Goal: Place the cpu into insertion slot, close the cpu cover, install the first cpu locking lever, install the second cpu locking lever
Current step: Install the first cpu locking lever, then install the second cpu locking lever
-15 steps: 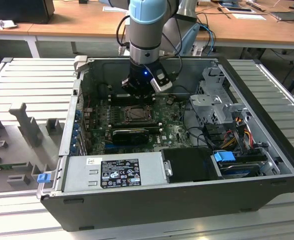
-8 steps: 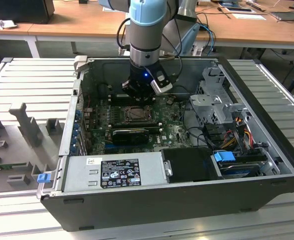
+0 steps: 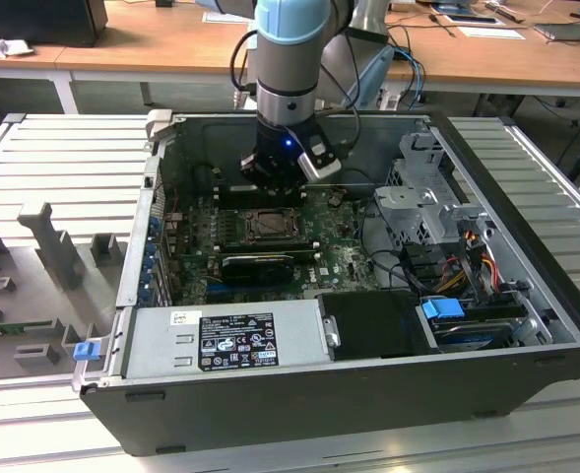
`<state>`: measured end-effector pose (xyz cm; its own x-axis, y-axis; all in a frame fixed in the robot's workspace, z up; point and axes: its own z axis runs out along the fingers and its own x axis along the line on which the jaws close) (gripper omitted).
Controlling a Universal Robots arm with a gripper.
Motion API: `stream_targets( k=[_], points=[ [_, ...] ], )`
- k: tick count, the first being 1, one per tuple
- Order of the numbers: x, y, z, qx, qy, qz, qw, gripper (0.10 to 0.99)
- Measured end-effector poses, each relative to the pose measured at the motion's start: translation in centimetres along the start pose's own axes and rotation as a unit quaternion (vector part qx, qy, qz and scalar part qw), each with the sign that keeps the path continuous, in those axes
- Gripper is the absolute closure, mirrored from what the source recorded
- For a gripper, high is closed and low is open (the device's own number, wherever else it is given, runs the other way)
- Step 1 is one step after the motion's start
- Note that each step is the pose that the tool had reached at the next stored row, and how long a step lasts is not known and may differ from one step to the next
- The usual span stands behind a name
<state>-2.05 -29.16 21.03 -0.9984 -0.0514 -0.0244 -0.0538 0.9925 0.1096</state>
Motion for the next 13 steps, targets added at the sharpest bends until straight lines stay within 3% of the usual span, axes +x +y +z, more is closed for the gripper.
stream_targets(
  k=[1,13],
  points=[
    [-0.01,0.04,-0.33,0.0,0.0,0.0,1.0,0.98],
    [0.01,-0.39,-0.4,0.0009,0.0001,0.0,1.0,0.98]
  ],
)
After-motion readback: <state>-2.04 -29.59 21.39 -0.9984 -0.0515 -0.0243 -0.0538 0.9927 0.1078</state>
